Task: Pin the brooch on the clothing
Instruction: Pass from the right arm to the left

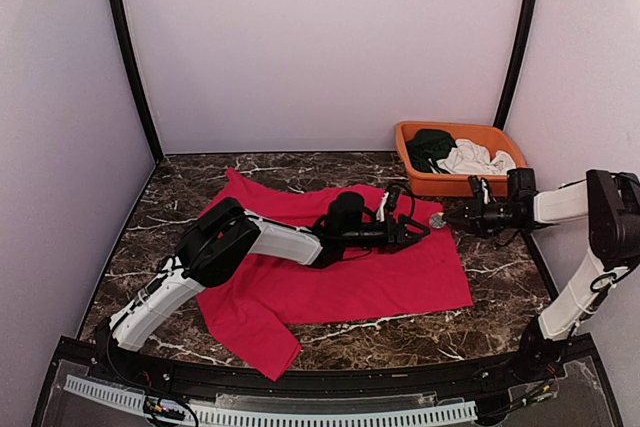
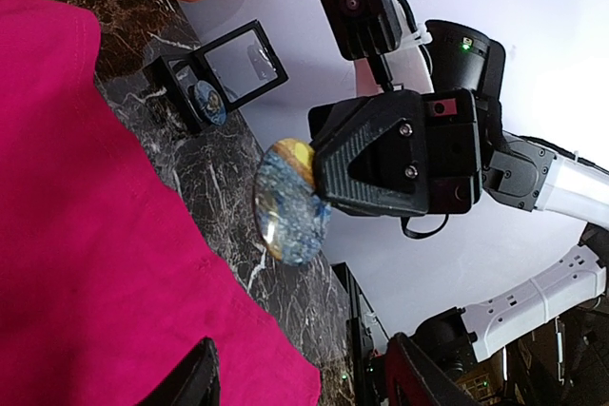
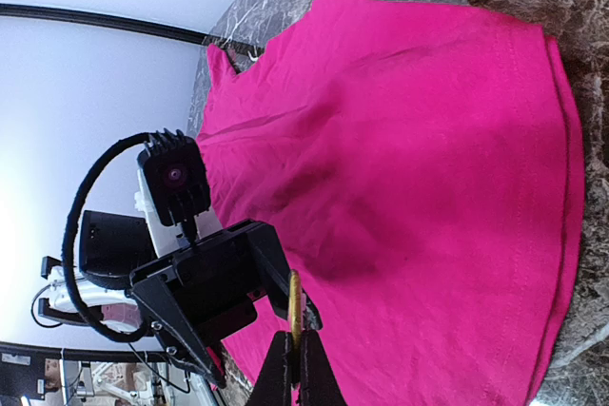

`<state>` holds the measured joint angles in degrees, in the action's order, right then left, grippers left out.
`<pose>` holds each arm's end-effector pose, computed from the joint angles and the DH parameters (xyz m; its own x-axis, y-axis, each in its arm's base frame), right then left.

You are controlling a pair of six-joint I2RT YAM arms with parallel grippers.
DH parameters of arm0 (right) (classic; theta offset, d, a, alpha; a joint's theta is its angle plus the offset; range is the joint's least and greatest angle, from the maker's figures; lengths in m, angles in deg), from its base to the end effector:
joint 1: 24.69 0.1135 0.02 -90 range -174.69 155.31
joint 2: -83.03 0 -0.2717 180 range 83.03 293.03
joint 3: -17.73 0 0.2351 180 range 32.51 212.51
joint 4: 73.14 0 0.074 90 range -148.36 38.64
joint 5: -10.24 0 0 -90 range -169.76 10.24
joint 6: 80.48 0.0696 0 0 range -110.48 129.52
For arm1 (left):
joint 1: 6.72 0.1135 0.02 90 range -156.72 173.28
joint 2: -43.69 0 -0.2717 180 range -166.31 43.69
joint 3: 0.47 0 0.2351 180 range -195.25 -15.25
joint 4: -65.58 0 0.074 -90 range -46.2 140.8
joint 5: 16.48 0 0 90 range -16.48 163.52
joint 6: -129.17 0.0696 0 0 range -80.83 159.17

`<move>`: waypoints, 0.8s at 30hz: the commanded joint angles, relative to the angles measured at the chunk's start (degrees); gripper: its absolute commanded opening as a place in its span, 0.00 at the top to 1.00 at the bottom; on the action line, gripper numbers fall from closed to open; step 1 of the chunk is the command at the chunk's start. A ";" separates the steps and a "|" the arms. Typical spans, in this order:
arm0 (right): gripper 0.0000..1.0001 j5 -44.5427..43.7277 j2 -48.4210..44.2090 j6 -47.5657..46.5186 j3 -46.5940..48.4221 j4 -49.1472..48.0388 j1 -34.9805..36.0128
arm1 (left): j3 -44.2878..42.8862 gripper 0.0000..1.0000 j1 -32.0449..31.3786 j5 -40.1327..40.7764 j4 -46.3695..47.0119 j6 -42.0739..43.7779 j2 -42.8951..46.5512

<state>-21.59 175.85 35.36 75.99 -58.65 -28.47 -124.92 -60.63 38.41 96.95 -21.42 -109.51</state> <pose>0.3028 0.0393 0.1679 -0.9053 0.2902 -0.3102 -0.1403 0.4850 0.8632 0.3208 -0.5080 0.1289 -0.8575 -0.0335 -0.5134 0.5143 -0.0235 -0.8573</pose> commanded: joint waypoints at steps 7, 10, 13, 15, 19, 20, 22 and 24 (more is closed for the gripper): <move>1.00 3.53 -2.41 1.00 -3.38 -3.94 3.42 | 1.27 0.42 -0.23 -1.29 6.63 -1.17 1.51; 1.00 4.31 -3.04 0.98 -4.08 -4.61 4.43 | 1.38 0.43 -0.12 -1.41 7.20 -1.68 1.46; 1.00 3.72 -3.41 0.59 -4.28 -4.10 5.83 | 1.45 0.45 -0.12 -1.55 7.47 -1.82 1.44; 1.00 3.31 -3.16 0.35 -4.29 -4.01 6.01 | 1.43 0.47 -0.14 -1.62 7.73 -1.88 1.36; 1.00 2.99 -2.19 0.10 -3.96 -3.80 6.26 | 1.45 0.52 -0.10 -1.77 8.21 -2.33 1.19; 1.00 2.72 -2.06 -0.05 -3.94 -3.69 6.27 | 1.45 0.55 -0.11 -1.83 8.38 -2.38 1.16; 1.00 2.35 -1.91 -0.33 -3.85 -3.41 6.30 | 1.40 0.58 -0.13 -2.03 8.49 -2.44 1.16; 1.00 2.35 -1.76 -0.44 -3.76 -3.31 6.26 | 1.41 0.64 -0.12 -2.24 8.47 -2.50 1.13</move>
<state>-18.70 173.77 35.93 72.30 -61.43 -22.43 -124.48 -60.63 37.53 103.37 -23.96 -109.51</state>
